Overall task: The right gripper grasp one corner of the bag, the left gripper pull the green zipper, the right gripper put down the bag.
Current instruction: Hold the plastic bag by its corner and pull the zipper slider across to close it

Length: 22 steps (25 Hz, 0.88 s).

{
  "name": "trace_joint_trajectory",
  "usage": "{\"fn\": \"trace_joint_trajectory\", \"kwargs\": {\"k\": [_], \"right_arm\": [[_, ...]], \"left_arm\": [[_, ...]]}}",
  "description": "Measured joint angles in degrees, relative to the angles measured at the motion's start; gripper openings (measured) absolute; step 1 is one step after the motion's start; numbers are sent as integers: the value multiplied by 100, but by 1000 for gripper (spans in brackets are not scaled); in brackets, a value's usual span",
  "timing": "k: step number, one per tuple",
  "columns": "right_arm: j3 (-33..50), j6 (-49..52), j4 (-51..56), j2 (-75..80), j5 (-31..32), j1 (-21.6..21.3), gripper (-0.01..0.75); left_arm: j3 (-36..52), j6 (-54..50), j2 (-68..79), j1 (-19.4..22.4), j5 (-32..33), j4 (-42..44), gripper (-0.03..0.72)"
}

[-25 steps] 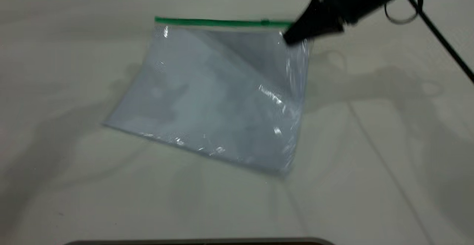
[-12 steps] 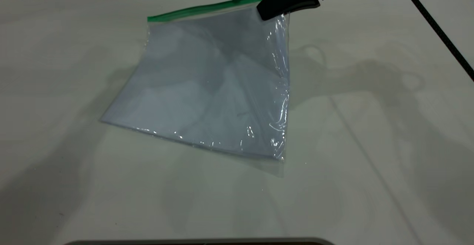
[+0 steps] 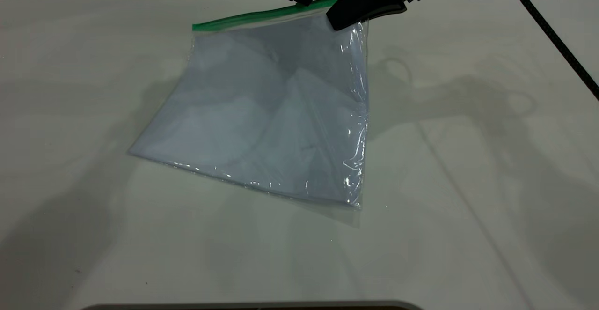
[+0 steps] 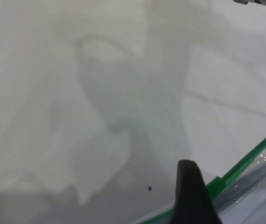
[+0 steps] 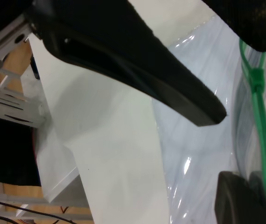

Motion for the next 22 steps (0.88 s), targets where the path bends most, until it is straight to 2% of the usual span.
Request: {"fn": "trace_joint_trajectory", "kwargs": {"k": [7, 10, 22], "right_arm": [[0, 0, -4, 0, 155, 0, 33], [0, 4, -4, 0, 162, 0, 33], [0, 4, -38, 0, 210, -16, 33]], "left_arm": [[0, 13, 145, 0, -11, -5, 505], [0, 26, 146, 0, -18, -5, 467], [0, 304, 151, -106, -141, 0, 193]]}}
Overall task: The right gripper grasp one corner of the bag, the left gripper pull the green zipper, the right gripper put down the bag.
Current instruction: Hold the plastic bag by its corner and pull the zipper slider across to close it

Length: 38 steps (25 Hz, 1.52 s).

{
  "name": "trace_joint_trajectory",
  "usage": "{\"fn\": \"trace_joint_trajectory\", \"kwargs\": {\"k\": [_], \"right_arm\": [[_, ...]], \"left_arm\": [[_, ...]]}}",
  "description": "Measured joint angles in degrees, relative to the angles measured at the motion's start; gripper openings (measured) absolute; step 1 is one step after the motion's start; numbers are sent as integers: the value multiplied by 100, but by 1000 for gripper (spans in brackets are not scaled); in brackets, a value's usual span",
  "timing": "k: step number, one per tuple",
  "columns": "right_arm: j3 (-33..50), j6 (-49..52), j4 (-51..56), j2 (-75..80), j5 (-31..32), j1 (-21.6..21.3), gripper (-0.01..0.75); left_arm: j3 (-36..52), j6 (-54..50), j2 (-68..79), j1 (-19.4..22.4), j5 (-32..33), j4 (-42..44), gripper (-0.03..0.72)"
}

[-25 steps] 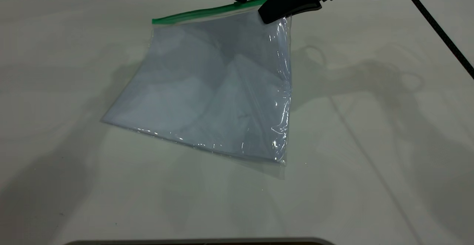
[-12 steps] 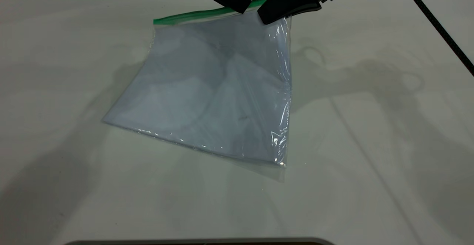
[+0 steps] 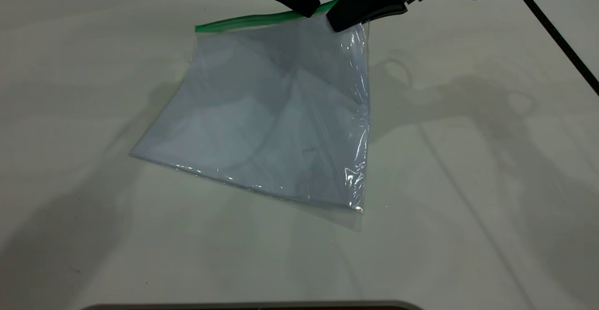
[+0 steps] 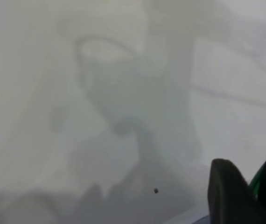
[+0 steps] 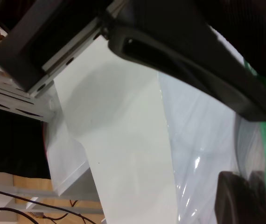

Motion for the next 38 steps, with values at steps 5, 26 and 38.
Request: {"fn": "trace_joint_trajectory", "kwargs": {"k": [5, 26, 38], "right_arm": [[0, 0, 5, 0, 130, -147, 33], [-322, 0, 5, 0, 336, -521, 33], [-332, 0, 44, 0, 343, -607, 33]], "left_arm": [[0, 77, 0, -16, -40, 23, 156], [-4, 391, -5, -14, -369, 53, 7], [-4, 457, -39, 151, -289, -117, 11]]}}
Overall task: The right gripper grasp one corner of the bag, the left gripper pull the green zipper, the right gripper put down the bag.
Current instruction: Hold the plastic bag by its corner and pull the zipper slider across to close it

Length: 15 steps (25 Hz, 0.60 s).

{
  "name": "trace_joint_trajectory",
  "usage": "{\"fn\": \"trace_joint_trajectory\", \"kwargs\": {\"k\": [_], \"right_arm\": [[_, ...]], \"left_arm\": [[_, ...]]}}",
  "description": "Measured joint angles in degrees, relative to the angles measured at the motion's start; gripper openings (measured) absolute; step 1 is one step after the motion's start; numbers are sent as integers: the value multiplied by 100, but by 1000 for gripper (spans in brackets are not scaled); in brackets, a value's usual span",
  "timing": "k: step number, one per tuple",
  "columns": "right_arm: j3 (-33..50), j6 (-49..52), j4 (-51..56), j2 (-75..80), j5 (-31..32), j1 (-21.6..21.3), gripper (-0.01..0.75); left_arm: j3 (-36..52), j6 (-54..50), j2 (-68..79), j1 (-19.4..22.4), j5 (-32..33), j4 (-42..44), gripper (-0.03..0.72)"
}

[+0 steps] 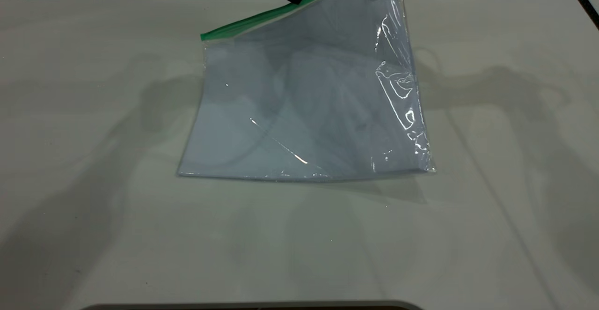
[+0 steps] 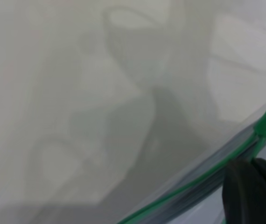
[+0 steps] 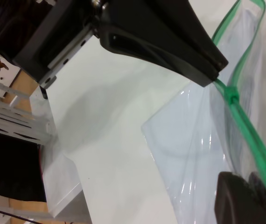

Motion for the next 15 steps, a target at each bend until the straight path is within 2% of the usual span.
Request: {"fn": "trace_joint_trajectory", "kwargs": {"k": [4, 12, 15], "right_arm": [[0, -6, 0, 0, 14, -11, 33], [0, -6, -5, 0, 17, -11, 33], [0, -6, -5, 0, 20, -11, 33]], "left_arm": [[-167, 125, 0, 38, 148, -240, 68], [-440, 142, -1, 49, 644, -417, 328], [-446, 142, 52, 49, 609, -430, 355]]}}
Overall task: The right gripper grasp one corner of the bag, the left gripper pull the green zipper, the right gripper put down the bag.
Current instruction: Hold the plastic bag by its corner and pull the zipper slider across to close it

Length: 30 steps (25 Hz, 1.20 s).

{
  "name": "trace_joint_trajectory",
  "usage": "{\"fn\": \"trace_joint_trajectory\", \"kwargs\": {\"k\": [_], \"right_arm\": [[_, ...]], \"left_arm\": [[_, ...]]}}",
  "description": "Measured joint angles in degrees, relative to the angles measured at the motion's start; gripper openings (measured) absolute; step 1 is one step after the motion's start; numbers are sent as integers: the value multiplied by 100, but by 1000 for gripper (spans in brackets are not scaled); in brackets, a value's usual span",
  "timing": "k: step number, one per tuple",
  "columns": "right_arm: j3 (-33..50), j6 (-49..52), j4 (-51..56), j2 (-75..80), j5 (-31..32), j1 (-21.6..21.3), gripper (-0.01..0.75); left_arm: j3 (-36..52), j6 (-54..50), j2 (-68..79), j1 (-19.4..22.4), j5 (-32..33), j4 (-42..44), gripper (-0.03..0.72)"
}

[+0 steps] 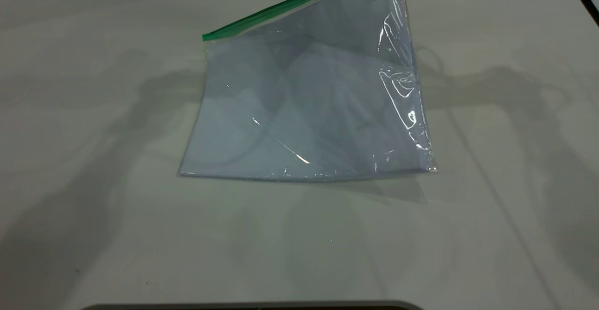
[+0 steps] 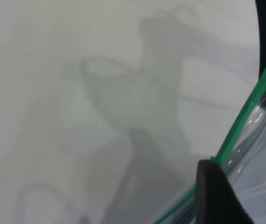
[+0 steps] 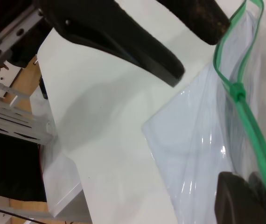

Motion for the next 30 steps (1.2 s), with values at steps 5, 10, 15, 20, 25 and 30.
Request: {"fn": "trace_joint_trajectory", "kwargs": {"k": [5, 10, 15, 20, 25, 30], "right_arm": [[0, 5, 0, 0, 4, 0, 33], [0, 5, -13, 0, 7, 0, 33], [0, 5, -15, 0, 11, 0, 33], [0, 5, -15, 0, 11, 0, 33], [0, 5, -9, 0, 5, -1, 33], [0, 5, 2, 0, -37, -6, 33]], "left_arm": [[0, 0, 146, -78, -178, 0, 358], [-4, 117, 233, -253, -284, -6, 357], [-4, 131, 232, -286, -428, -12, 325], [-4, 139, 232, -293, -520, 7, 161], [-4, 150, 232, -307, -568, 103, 53], [-4, 150, 232, -300, -689, 123, 51]]}}
